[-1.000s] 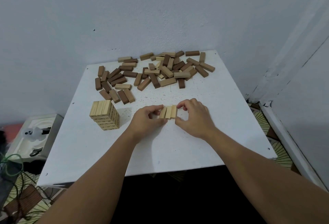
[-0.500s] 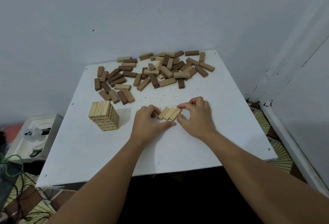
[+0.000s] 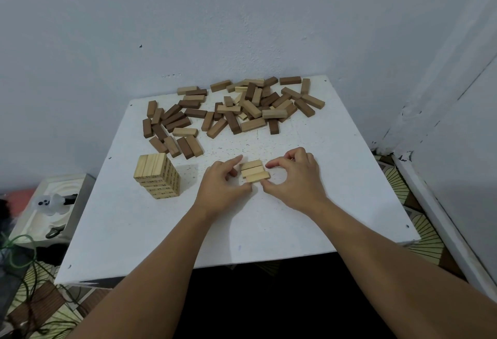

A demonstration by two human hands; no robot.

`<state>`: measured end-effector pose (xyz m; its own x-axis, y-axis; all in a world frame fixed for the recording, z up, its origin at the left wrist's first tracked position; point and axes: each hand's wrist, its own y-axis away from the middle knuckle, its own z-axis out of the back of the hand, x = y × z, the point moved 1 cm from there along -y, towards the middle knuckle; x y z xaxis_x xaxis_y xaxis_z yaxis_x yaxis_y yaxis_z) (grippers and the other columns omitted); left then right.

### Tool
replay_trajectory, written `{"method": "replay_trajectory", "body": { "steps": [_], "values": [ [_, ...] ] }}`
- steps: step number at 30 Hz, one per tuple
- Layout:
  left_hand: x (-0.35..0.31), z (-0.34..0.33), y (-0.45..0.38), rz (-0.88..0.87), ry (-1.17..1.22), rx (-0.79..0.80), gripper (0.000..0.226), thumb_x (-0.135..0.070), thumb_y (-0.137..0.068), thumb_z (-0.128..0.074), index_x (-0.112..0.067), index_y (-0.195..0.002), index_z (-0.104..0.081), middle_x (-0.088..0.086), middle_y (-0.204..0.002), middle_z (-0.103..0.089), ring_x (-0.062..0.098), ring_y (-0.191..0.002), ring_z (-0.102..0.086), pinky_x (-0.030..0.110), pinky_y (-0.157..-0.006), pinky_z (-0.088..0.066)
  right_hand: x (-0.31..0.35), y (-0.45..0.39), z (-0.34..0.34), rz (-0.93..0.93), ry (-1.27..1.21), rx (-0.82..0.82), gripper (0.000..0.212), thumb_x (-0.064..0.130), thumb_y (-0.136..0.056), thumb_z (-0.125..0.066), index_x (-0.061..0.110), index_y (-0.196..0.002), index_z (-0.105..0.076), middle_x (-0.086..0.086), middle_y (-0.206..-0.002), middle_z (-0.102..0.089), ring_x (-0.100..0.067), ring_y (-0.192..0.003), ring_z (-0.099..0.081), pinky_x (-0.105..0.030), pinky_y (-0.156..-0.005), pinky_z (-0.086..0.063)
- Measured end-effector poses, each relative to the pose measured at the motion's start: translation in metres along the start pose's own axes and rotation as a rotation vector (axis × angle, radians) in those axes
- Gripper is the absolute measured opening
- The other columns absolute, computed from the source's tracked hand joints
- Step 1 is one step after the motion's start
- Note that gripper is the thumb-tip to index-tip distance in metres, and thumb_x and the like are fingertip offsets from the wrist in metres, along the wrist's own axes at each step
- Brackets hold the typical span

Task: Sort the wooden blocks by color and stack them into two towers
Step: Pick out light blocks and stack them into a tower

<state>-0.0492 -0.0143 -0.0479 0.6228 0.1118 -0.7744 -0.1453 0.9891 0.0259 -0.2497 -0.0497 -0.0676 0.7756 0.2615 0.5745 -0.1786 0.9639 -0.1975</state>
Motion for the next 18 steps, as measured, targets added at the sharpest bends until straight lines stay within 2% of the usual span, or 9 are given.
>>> {"method": "replay_trajectory", "body": {
  "steps": [3, 6, 9, 18],
  "values": [
    [0.0056, 0.0067, -0.0029, 0.042, 0.102, 0.022, 0.080, -0.028, -0.073, -0.090, -0.035, -0.144, -0.054, -0.009, -0.111, -0.058, 0.006, -0.103, -0.056, 0.014, -0.082, -0.042, 0.0010, 0.0003, -0.0001, -0.021, 0.031, -0.001, 0.043, 0.065, -0.073, -0.068, 0.038, -0.105, -0.061, 0.010, -0.108, -0.040, -0.015, -0.106, -0.040, -0.034, -0.103, -0.038],
    [0.0055, 0.0088, -0.0034, 0.035, 0.087, 0.024, 0.069, -0.029, -0.070, -0.094, -0.027, -0.132, -0.065, -0.008, -0.111, -0.060, 0.006, -0.103, -0.057, 0.011, -0.081, -0.042, 0.0012, 0.0010, -0.0002, -0.010, 0.046, 0.020, 0.032, 0.061, -0.076, -0.070, 0.039, -0.099, -0.065, 0.011, -0.106, -0.038, -0.015, -0.106, -0.039, -0.033, -0.103, -0.038],
    [0.0031, 0.0086, -0.0029, 0.025, 0.061, 0.010, 0.061, -0.034, -0.069, -0.095, -0.028, -0.125, -0.070, -0.009, -0.109, -0.059, 0.002, -0.101, -0.056, 0.013, -0.084, -0.043, -0.0003, 0.0006, -0.0001, -0.006, 0.028, 0.026, 0.029, 0.060, -0.078, -0.072, 0.040, -0.099, -0.069, 0.011, -0.106, -0.038, -0.014, -0.107, -0.039, -0.031, -0.103, -0.036],
    [0.0047, 0.0114, -0.0037, 0.021, 0.085, 0.014, 0.060, -0.029, -0.069, -0.096, -0.026, -0.124, -0.072, -0.008, -0.108, -0.061, 0.004, -0.099, -0.057, 0.012, -0.081, -0.042, -0.0014, -0.0005, -0.0006, 0.006, 0.005, 0.017, 0.029, 0.059, -0.078, -0.075, 0.040, -0.101, -0.071, 0.010, -0.106, -0.039, -0.013, -0.106, -0.039, -0.033, -0.102, -0.038]
  ]
}}
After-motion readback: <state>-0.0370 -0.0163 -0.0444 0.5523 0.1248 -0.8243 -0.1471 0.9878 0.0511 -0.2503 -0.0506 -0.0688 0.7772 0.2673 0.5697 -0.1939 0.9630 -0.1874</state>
